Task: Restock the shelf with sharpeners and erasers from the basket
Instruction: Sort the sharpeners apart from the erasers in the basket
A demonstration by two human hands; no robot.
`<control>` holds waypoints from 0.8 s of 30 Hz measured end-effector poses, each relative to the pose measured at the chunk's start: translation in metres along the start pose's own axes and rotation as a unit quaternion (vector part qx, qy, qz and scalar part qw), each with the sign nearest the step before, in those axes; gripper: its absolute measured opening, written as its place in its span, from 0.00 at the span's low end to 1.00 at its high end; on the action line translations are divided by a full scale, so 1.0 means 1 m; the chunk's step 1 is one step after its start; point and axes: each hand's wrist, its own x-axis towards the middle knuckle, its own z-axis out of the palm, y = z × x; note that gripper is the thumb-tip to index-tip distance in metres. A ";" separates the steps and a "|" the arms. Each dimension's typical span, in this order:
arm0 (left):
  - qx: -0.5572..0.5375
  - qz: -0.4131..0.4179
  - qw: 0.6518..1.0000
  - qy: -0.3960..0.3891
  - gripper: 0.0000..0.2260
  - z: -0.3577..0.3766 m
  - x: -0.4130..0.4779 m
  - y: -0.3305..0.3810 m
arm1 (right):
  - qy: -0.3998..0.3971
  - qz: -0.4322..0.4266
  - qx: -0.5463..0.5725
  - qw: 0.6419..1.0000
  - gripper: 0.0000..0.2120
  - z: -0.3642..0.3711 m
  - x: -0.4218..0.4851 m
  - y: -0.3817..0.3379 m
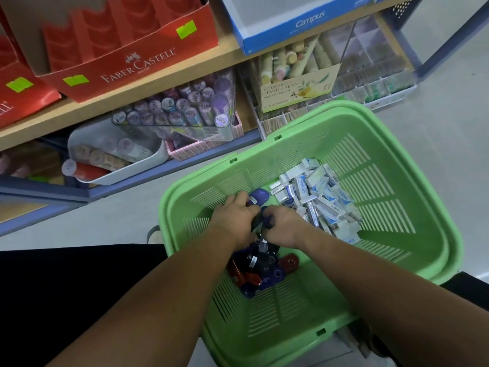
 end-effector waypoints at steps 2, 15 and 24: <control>0.003 0.002 1.000 0.010 0.25 0.000 0.001 0.002 | -0.015 0.008 -0.001 1.000 0.05 -0.002 0.001 0.004; 0.046 -0.011 0.999 -0.009 0.20 -0.018 -0.004 0.007 | -0.007 0.018 0.006 1.000 0.21 0.000 -0.005 -0.003; -0.149 -0.047 0.986 0.061 0.15 -0.052 -0.028 0.017 | 0.023 0.026 0.203 0.979 0.18 -0.020 -0.025 -0.007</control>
